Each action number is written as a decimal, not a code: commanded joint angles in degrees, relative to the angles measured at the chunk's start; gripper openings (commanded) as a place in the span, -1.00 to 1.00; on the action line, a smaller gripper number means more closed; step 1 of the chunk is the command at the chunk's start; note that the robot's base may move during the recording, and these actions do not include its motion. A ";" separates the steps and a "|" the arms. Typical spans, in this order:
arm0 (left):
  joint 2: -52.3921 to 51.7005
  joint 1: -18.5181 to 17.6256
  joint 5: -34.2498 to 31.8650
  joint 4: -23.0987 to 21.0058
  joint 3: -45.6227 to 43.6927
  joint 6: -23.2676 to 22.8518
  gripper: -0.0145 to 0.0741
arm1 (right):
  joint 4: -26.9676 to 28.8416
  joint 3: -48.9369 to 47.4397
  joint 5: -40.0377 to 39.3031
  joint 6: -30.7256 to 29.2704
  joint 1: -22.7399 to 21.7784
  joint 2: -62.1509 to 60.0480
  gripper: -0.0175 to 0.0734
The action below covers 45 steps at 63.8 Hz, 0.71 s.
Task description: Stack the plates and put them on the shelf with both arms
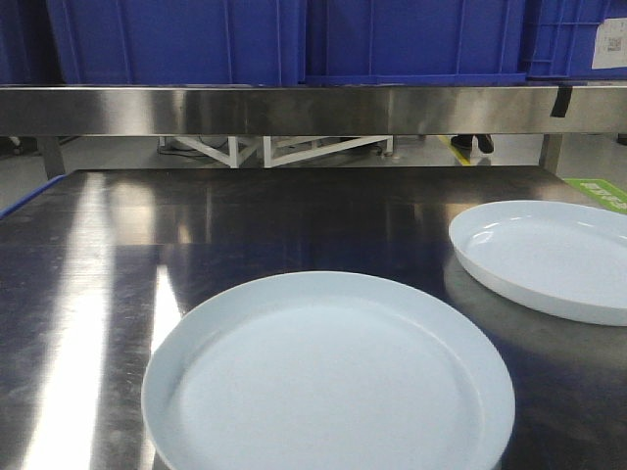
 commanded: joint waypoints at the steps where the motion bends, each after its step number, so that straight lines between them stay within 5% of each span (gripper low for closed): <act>1: 0.14 0.23 -4.94 -0.62 -1.59 -0.54 -0.48 | -1.87 -2.02 -1.68 -0.43 -0.66 3.88 -0.43; 20: 0.14 0.23 -4.94 -0.62 -1.59 -0.54 -0.48 | -1.87 -2.02 -4.11 -0.11 -1.88 14.88 0.37; 45: 0.14 0.23 -4.60 -0.62 -1.59 -0.54 -0.48 | -0.82 -2.02 -8.51 0.36 -1.88 23.99 0.42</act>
